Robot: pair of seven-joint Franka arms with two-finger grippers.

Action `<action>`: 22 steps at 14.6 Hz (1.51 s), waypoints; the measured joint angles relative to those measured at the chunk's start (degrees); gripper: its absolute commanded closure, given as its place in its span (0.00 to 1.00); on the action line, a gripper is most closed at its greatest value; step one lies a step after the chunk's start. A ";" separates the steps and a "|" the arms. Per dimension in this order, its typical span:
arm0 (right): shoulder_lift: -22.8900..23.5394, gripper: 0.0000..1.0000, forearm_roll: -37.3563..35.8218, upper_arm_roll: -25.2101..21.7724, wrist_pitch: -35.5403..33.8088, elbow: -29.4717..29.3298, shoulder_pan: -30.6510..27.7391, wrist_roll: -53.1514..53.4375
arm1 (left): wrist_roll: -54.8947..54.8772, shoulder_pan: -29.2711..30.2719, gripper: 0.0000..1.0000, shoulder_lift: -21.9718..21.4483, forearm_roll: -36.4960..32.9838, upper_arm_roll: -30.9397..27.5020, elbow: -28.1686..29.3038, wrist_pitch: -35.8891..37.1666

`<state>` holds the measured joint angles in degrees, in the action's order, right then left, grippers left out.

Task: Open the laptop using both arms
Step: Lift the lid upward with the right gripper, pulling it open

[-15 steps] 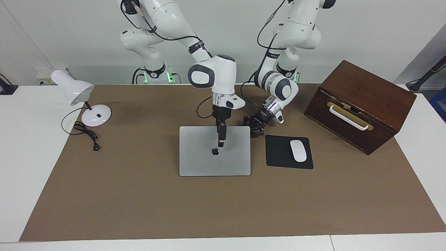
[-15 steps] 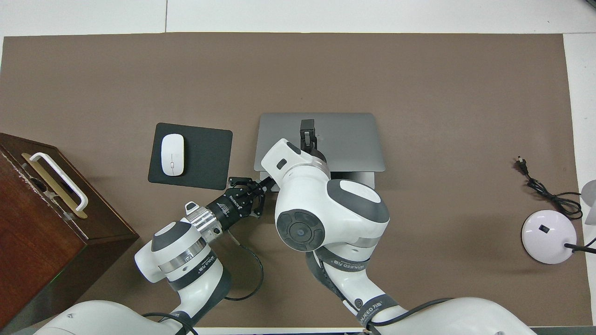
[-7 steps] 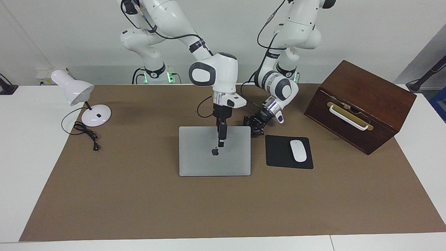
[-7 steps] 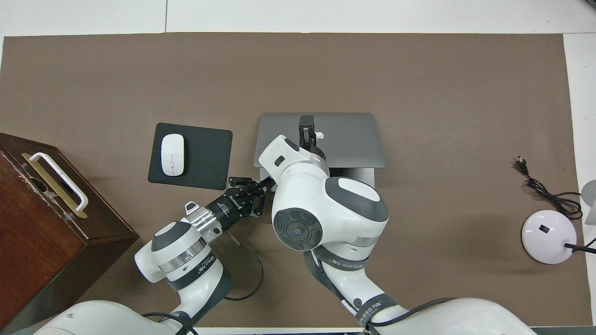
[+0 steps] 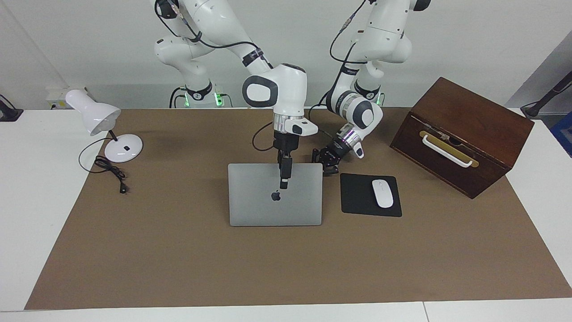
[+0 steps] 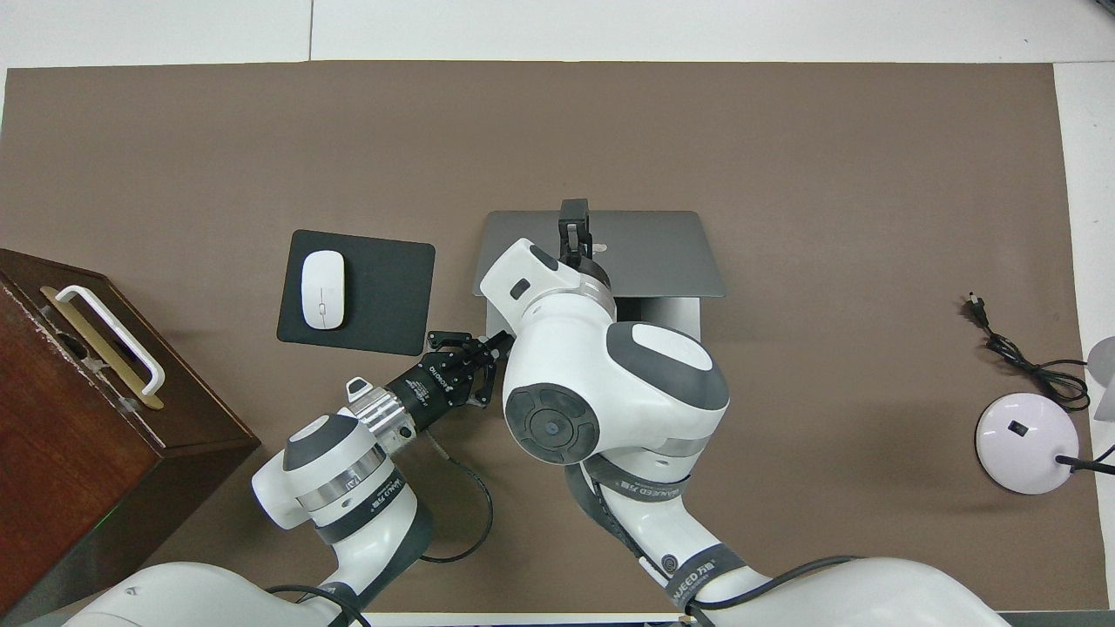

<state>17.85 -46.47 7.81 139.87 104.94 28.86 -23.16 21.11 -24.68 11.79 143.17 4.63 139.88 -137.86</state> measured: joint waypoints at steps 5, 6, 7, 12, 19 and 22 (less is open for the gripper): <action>0.07 0.00 -0.28 -0.09 -0.35 -0.90 -0.03 0.00 | -0.01 0.00 1.00 0.00 0.00 0.00 0.00 0.00; 0.07 0.00 -0.49 -0.09 -0.64 -1.42 -0.04 0.00 | -0.01 0.00 1.00 0.00 0.00 0.00 0.00 0.00; 0.09 0.00 -0.63 -0.12 -0.79 -1.81 -0.06 0.00 | -0.01 0.00 1.00 0.00 0.00 0.00 0.00 0.00; 0.41 0.00 -0.74 -0.14 -0.84 -2.80 -0.27 0.00 | -0.15 0.00 1.00 0.00 0.00 0.00 0.00 0.00; 1.30 0.00 -2.97 -0.14 -0.85 -4.70 -0.53 0.00 | -0.25 0.00 1.00 0.00 0.00 0.00 0.00 0.00; 1.80 0.00 -3.36 -0.14 -0.85 -5.95 -0.64 0.00 | -0.27 0.00 1.00 0.00 0.00 0.00 0.00 0.00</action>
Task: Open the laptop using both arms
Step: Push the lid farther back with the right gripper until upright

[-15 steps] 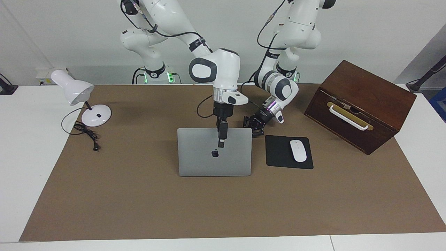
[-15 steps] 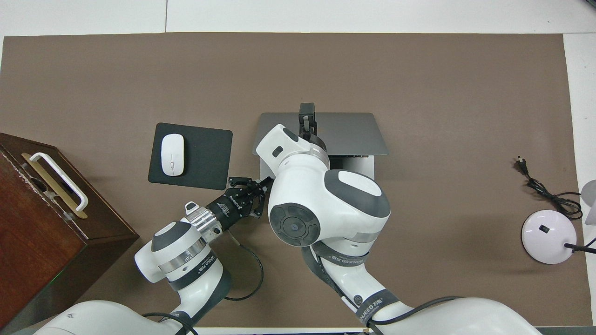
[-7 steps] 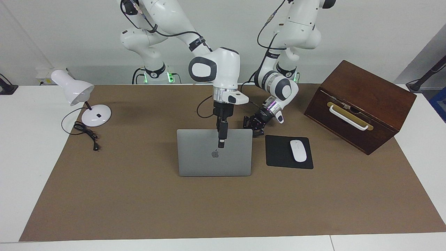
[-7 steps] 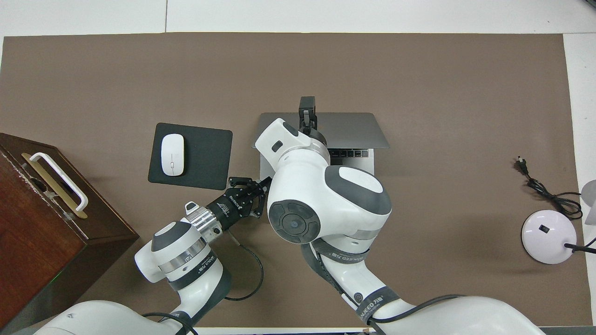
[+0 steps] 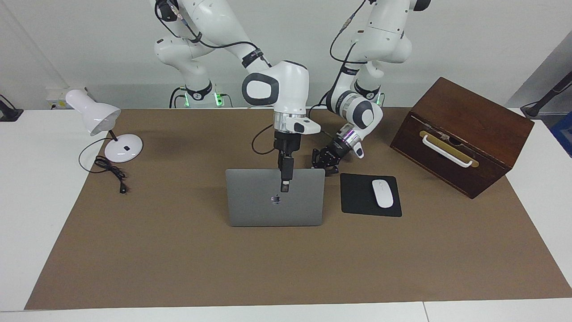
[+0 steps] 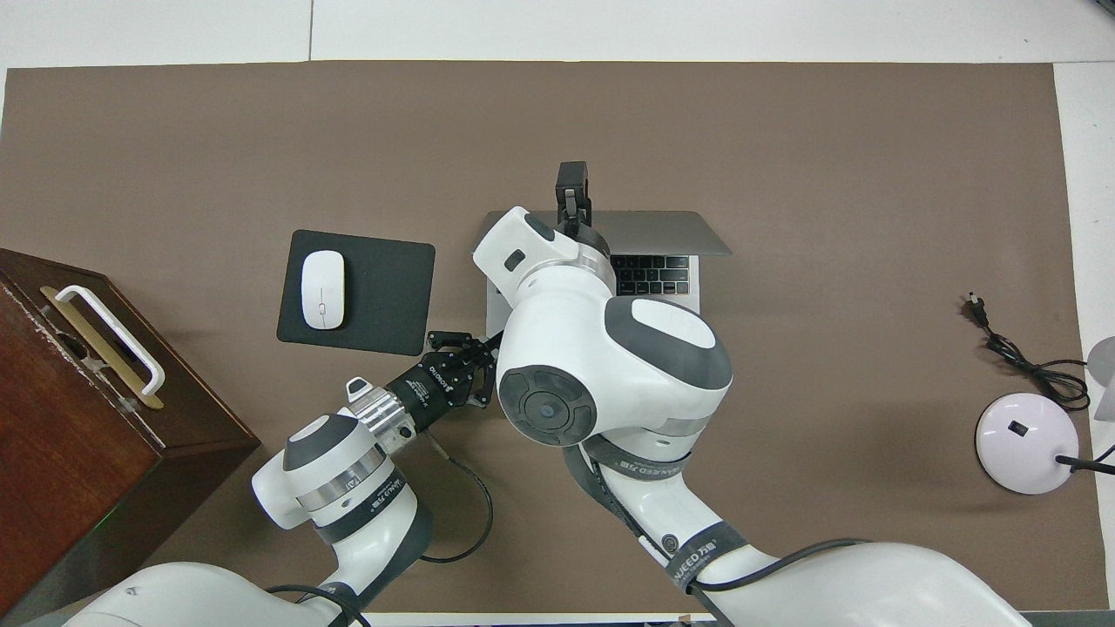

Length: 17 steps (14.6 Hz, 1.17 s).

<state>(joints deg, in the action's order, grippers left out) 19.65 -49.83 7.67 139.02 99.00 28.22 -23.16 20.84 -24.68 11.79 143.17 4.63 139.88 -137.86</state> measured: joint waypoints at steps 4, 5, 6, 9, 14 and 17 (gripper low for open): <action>0.44 0.00 -1.29 0.03 -0.05 -0.81 -0.05 0.00 | -0.01 0.00 1.00 0.00 0.00 0.00 0.00 0.00; 0.50 0.00 -1.95 0.06 -0.05 -0.89 -0.05 0.00 | -0.01 0.00 1.00 0.00 0.00 0.00 0.00 0.00; 0.54 0.00 -2.68 0.08 -0.05 -0.95 -0.05 0.00 | -0.02 0.00 1.00 0.00 0.00 0.00 0.00 0.00; 0.75 0.00 -3.87 0.00 -0.05 -1.90 -0.11 0.00 | -0.02 0.00 1.00 0.00 0.00 0.00 0.00 -0.01; 1.18 0.00 -4.15 -0.03 -0.05 -3.78 -1.10 0.00 | -0.03 0.00 1.00 0.00 0.00 0.00 0.00 -0.01; 1.30 0.00 -4.96 0.00 -0.05 -3.90 -1.10 0.00 | -0.03 0.00 1.00 0.00 0.00 0.00 0.00 -0.01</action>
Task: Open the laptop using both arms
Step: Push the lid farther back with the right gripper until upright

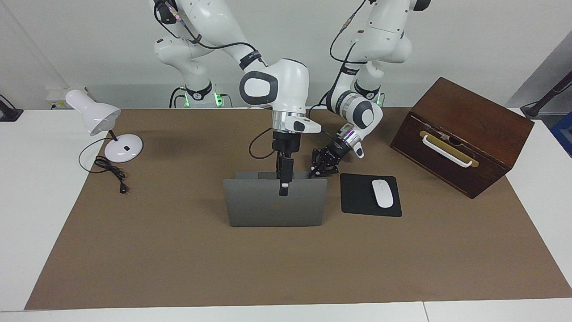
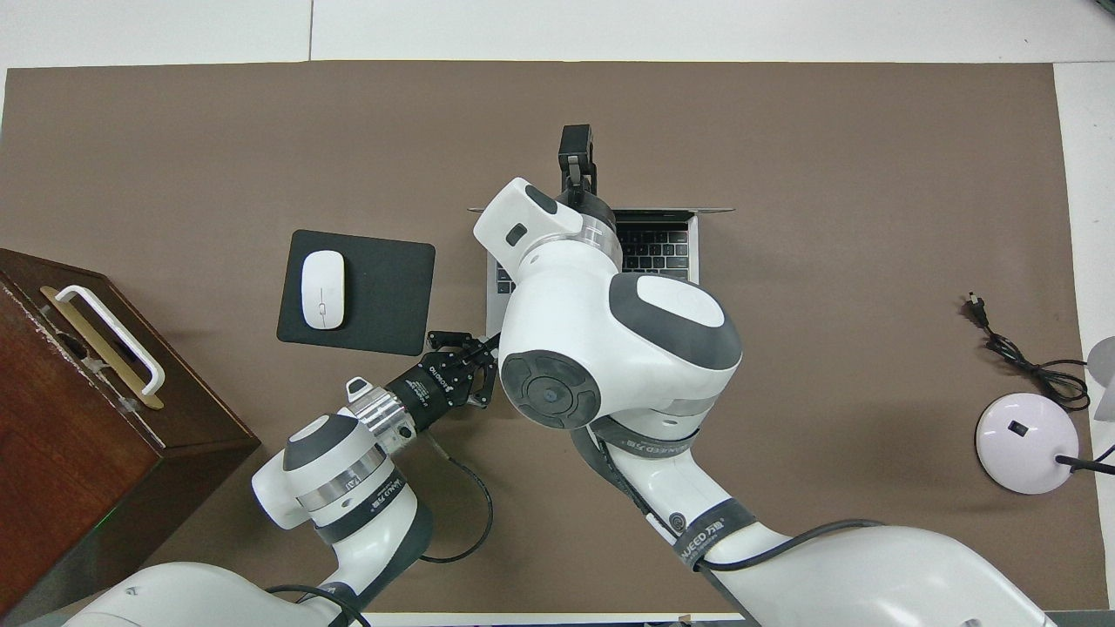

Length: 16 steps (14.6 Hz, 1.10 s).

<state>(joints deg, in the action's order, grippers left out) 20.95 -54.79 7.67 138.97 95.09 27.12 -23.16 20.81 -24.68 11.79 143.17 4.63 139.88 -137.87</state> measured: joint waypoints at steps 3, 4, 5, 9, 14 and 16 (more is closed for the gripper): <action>0.14 0.00 -1.14 0.00 0.00 -0.40 -0.01 0.00 | 0.00 0.00 1.00 0.00 0.00 0.00 0.00 0.00; 0.23 0.00 -1.35 -0.01 0.00 -0.78 -0.04 0.00 | 0.00 0.00 1.00 0.00 0.00 0.00 0.00 0.00; 0.33 0.00 -1.43 -0.01 0.00 -1.17 -0.07 0.00 | 0.00 0.00 1.00 0.00 0.00 0.00 0.00 0.00; 0.89 0.00 -2.49 -0.02 0.00 -2.15 -0.08 0.00 | -0.01 0.00 1.00 0.00 0.00 0.00 0.00 0.00; 1.16 0.00 -6.17 0.00 0.00 -2.53 -0.08 0.00 | -0.01 0.00 1.00 0.00 0.00 0.00 0.00 0.00; 1.35 0.00 -6.52 -0.01 0.00 -3.19 -0.09 0.00 | -0.01 0.00 1.00 0.00 0.00 0.00 0.00 0.00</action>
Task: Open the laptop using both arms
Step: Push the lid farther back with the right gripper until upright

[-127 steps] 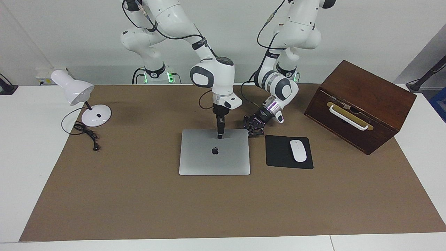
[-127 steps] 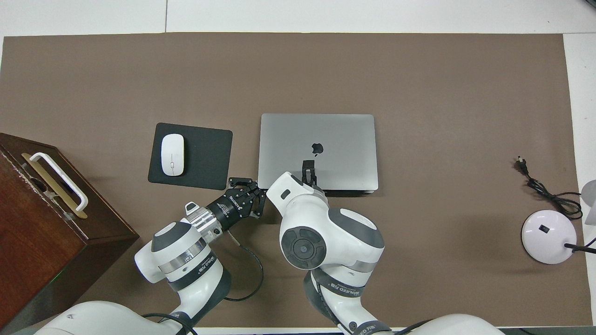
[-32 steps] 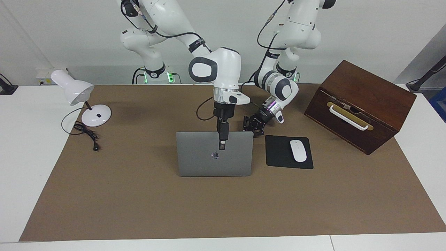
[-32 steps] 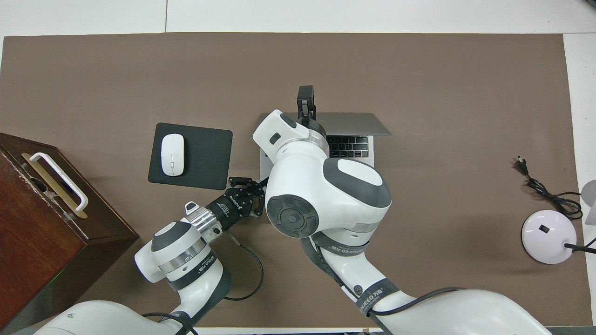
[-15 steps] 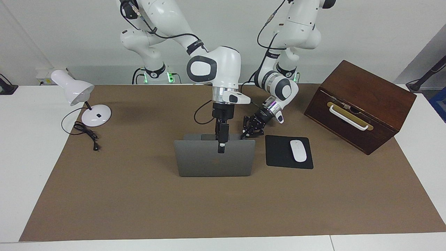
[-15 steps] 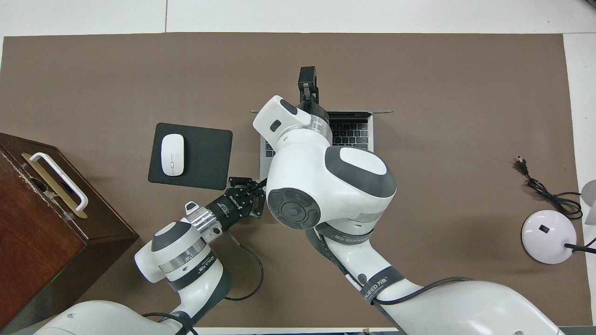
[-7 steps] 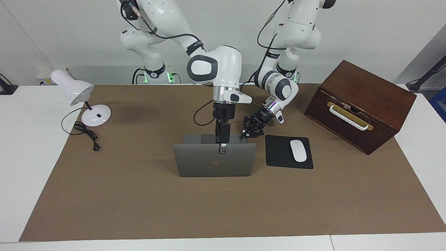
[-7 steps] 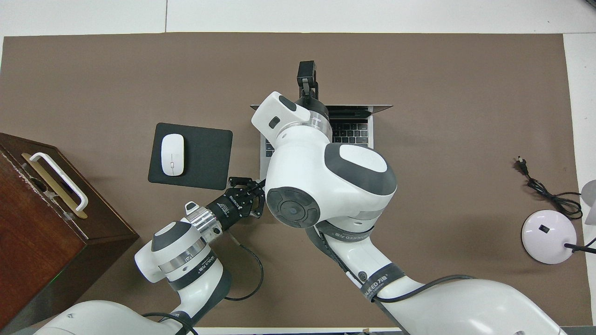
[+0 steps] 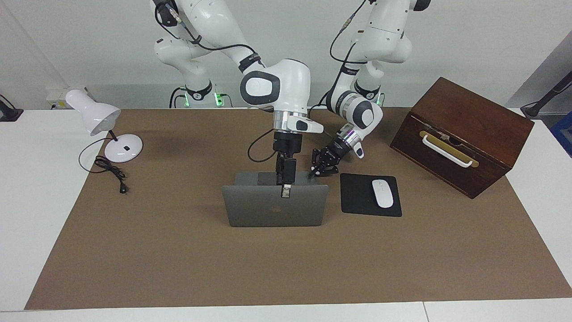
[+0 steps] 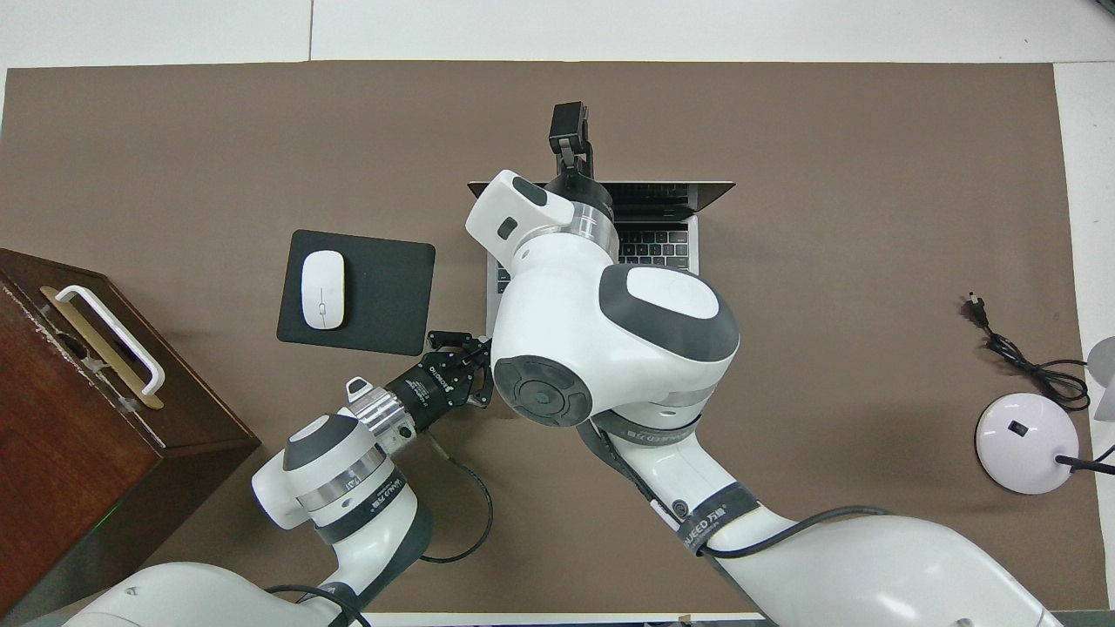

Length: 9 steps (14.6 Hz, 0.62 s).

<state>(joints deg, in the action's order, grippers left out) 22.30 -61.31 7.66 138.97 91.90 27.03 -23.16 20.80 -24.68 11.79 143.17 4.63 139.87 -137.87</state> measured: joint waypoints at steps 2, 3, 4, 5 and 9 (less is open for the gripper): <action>0.15 0.00 -0.46 0.00 0.00 -0.46 -0.01 0.00 | 0.00 0.00 1.00 0.00 0.00 0.00 0.00 0.00; 0.18 0.00 -0.62 0.00 0.00 -0.55 -0.01 0.00 | 0.00 0.00 1.00 0.00 0.00 0.00 0.00 0.00; 0.18 0.00 -0.64 0.00 0.00 -0.62 -0.02 0.00 | 0.00 0.00 1.00 0.00 0.00 0.00 0.00 0.00; 0.19 0.00 -0.64 0.00 0.00 -0.69 -0.02 0.05 | 0.00 0.00 1.00 0.00 0.00 0.00 0.00 0.00; 0.17 0.00 1.97 -0.01 -1.00 -1.28 -0.59 1.34 | -0.01 0.00 1.00 0.00 0.00 0.00 0.00 0.00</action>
<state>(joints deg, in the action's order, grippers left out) 22.47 -59.34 7.65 137.96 90.62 26.44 -21.82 20.80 -24.68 11.79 143.17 4.63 139.87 -137.87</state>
